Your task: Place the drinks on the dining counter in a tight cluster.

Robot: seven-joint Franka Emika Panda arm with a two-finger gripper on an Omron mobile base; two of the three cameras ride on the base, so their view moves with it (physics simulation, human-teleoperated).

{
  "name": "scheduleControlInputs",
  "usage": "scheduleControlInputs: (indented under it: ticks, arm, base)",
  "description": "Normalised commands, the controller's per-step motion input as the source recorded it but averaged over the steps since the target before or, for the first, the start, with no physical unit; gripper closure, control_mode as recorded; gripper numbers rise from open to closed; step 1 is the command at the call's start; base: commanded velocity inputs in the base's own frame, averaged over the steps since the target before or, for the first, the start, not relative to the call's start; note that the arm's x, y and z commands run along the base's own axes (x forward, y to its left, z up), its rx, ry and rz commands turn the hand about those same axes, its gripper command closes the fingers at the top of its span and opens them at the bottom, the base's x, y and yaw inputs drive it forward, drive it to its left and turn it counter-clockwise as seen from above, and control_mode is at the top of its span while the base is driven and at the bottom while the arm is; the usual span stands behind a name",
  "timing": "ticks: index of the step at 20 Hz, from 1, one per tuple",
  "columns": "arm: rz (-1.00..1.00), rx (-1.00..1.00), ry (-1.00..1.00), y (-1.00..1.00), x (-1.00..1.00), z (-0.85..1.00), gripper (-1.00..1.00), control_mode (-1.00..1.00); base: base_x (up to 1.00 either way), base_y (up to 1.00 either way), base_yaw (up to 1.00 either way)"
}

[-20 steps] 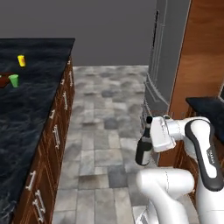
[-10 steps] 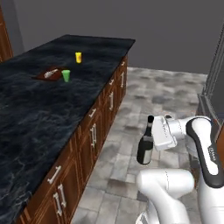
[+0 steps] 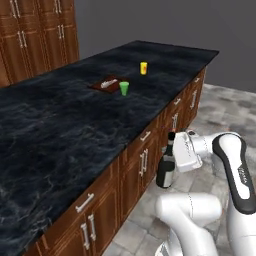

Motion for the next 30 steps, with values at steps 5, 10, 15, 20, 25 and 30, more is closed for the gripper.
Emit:
scheduleControlInputs:
  ticks: [5, 10, 15, 20, 25, 30]
  arm:
    - [0.0, 0.0, 0.0, 0.0, 0.0, 0.0, 1.0, 1.0]
    - [0.0, 0.0, 0.0, 0.0, 0.0, 0.0, 1.0, 1.0]
    - [0.0, 0.0, 0.0, 0.0, 0.0, 0.0, 1.0, 1.0]
    - [0.0, 0.0, 0.0, 0.0, 0.0, 0.0, 1.0, 1.0]
    - [0.0, 0.0, 0.0, 0.0, 0.0, 0.0, 1.0, 1.0]
    - [0.0, 0.0, 0.0, 0.0, 0.0, 0.0, 1.0, 1.0]
  base:
    - [0.82, 0.0, 0.4]
    - [0.74, 0.0, 0.49]
    - [0.7, -0.01, 0.53]
    - [0.65, -0.2, 0.37]
    - [0.6, -0.12, 0.33]
    - [0.56, 0.0, 0.29]
